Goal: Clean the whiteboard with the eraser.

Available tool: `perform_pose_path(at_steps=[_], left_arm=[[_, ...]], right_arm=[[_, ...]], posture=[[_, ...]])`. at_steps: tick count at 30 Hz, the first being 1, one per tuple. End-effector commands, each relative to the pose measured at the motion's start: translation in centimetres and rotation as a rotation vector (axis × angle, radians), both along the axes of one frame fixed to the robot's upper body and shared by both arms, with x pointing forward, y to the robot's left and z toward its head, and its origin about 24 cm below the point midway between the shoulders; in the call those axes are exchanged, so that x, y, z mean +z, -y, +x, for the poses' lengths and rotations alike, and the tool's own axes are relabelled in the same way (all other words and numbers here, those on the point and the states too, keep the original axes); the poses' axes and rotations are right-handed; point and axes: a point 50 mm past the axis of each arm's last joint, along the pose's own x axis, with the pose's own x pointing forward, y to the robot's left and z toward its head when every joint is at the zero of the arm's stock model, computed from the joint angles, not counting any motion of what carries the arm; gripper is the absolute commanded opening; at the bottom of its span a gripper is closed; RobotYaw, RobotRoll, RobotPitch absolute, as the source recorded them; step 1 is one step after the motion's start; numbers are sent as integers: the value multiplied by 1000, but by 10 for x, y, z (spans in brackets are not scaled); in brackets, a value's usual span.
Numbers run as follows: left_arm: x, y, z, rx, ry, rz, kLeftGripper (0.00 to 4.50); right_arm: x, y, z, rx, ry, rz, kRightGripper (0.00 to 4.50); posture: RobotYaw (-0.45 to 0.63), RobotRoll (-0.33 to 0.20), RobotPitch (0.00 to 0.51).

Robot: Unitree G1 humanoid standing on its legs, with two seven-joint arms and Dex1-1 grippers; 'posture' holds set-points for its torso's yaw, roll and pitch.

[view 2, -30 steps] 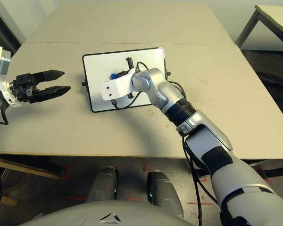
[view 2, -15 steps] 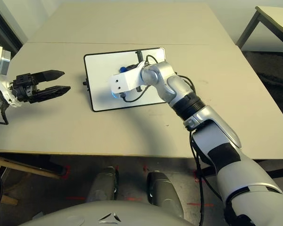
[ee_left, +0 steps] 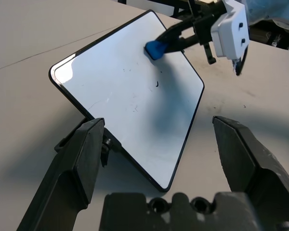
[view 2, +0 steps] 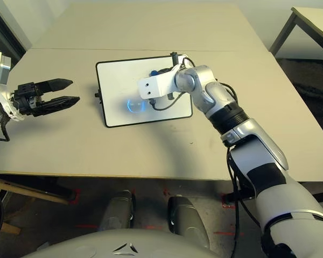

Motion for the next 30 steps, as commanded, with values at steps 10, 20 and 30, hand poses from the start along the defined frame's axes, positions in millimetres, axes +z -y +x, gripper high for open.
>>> perform_pose_path(at_steps=[10,20,30], left_arm=[[1,3,2,-18,1,20,4500],[6,1,2,-16,10,32,4500],[8,-1,1,-8,17,31,4500]], right_arm=[[-33,-21,-21,69,-99,-38,204],[-37,-50,-24,141,-91,-46,204],[-36,-75,-28,205,-87,-37,203]], posture=[[303,0,78],[314,0,83],[328,0,84]])
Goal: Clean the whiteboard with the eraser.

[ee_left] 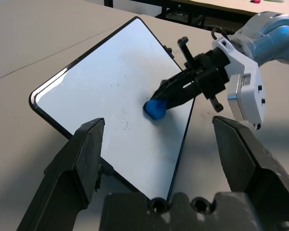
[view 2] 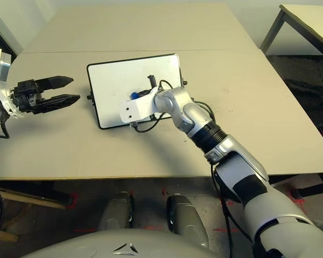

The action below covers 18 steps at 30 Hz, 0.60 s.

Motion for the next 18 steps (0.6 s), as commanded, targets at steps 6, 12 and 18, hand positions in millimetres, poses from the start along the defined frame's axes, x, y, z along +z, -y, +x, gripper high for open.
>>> perform_pose_path(at_steps=[6,12,18], left_arm=[[0,-3,-2,15,-3,14,4500],[-2,-2,-1,16,-5,9,4500],[-4,1,2,7,-6,2,4500]], right_arm=[[-2,0,5,-2,-6,-32,201],[4,23,11,-66,2,-39,198],[25,56,17,-142,36,-36,198]], posture=[[323,0,85],[307,0,85],[307,0,85]])
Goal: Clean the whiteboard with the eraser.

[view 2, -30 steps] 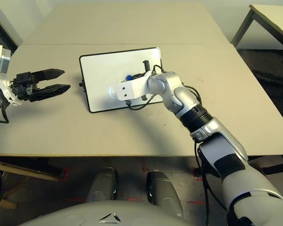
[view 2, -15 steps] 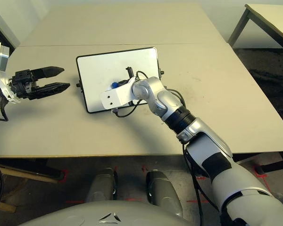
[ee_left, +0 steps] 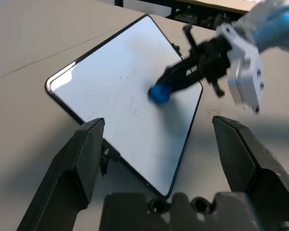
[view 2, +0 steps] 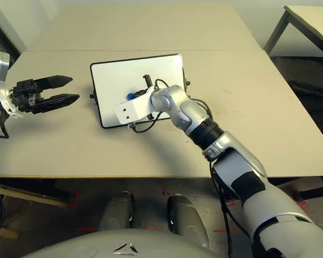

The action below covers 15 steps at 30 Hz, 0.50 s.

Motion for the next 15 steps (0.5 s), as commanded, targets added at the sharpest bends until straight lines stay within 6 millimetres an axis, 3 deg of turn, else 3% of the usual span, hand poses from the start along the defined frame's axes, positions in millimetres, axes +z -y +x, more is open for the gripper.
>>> perform_pose_path(at_steps=[1,6,8,15], left_arm=[[-4,2,2,-5,-10,5,4500],[-4,3,2,-9,-10,1,4500],[-5,3,3,-8,-11,0,4500],[-7,3,3,-5,-11,-2,4500]], right_arm=[[13,23,5,-77,6,25,198],[40,45,-1,-151,-70,241,197],[58,63,-6,-242,-221,564,197],[71,118,-13,-556,-401,1134,197]], posture=[[307,0,85],[307,0,85],[284,0,88],[276,0,92]])
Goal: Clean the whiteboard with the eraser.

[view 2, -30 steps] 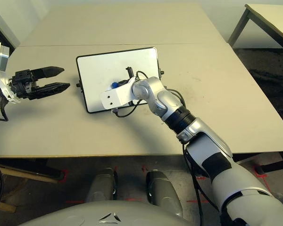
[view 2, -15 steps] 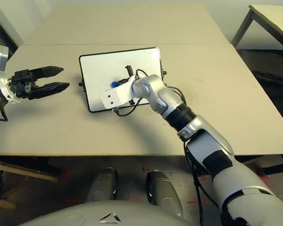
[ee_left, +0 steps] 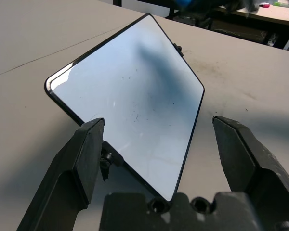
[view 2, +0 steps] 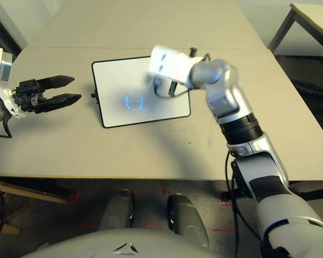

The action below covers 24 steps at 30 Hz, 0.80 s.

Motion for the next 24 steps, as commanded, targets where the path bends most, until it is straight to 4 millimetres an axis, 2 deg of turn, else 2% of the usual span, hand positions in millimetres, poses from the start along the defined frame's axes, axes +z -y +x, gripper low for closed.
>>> perform_pose_path(at_steps=[1,5,6,9,13,17,24], left_arm=[[-5,0,1,3,-14,7,4500],[-7,1,1,1,-15,5,4500],[-7,1,1,0,-16,4,4500],[-8,1,1,0,-17,3,4500],[-8,2,2,-1,-14,4,4500],[-7,2,2,-2,-10,4,4500],[-8,2,1,3,-17,1,4500]], right_arm=[[-5,27,-2,-176,-103,194,197],[-36,57,-4,-519,-184,325,197],[-40,60,-4,-566,-196,339,197],[-70,64,-10,-687,-327,408,197],[-100,67,-17,-824,-406,317,197],[-114,64,-19,-852,-491,308,197],[-122,55,-21,-813,-571,313,197]], posture=[[276,0,94],[276,0,93],[275,0,92],[275,0,91],[280,0,88],[282,0,85],[287,0,79]])
